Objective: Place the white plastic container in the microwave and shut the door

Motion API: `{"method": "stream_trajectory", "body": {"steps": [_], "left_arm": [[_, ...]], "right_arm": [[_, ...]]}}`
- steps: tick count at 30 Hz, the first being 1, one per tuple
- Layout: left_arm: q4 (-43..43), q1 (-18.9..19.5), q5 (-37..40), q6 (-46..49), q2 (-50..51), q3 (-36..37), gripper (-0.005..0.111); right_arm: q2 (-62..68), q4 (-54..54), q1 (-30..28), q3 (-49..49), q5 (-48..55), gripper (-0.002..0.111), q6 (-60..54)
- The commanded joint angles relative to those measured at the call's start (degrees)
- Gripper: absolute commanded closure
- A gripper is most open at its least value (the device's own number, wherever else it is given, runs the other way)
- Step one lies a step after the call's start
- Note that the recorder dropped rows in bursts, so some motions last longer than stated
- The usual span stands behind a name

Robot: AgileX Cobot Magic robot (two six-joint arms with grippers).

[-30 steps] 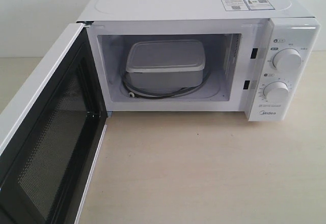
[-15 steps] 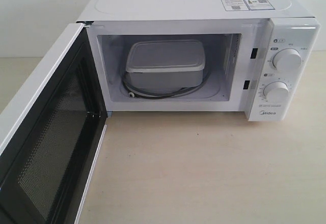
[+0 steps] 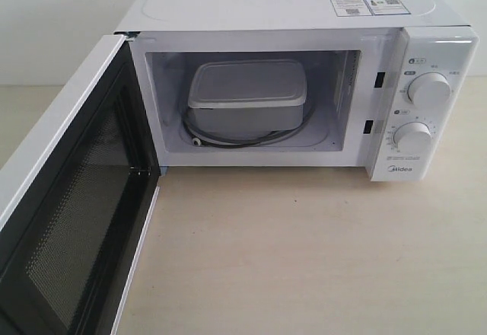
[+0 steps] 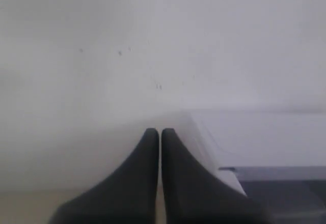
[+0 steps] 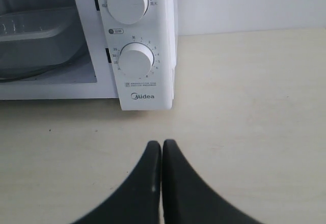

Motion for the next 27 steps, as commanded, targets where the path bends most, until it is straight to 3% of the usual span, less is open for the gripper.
{"method": "stream_trajectory", "body": {"steps": [1, 7, 17, 22, 27], "left_arm": [[-0.38, 0.03, 8.4, 0.41, 8.17, -5.45, 0.102], [-1.14, 0.03, -2.74, 0.41, 12.51, -5.88, 0.102], [-4.94, 0.03, -1.27, -0.25, 13.02, -6.89, 0.102], [-6.9, 0.03, 4.68, -0.25, 13.6, -9.24, 0.102], [-6.9, 0.03, 19.82, 0.96, 18.79, -16.79, 0.102]], "right_arm": [[-0.31, 0.07, -0.31, -0.03, -0.07, 0.108, -0.14], [-0.31, 0.07, -0.31, -0.03, -0.07, 0.108, -0.14], [-0.31, 0.07, -0.31, -0.03, -0.07, 0.108, -0.14], [-0.31, 0.07, -0.31, -0.03, -0.07, 0.108, -0.14], [-0.31, 0.07, -0.31, -0.03, -0.07, 0.108, -0.14]]}}
